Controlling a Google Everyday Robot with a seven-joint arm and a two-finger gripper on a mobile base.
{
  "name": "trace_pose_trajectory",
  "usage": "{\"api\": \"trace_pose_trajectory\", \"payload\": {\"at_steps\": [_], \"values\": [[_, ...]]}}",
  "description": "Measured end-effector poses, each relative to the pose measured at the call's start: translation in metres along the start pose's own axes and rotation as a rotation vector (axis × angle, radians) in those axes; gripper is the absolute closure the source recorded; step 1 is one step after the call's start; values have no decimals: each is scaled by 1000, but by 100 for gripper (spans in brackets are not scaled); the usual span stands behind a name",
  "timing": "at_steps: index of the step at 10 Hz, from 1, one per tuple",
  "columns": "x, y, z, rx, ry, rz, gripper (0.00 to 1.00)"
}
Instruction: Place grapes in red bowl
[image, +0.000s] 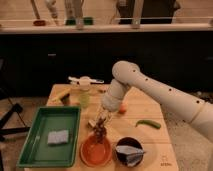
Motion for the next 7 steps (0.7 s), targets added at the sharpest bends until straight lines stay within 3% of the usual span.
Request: {"api": "trace_pose_trajectory", "payload": {"at_steps": [4, 7], "values": [[-15, 0, 22, 10, -46, -24, 100], [-17, 12, 51, 29, -102, -19, 100]]}}
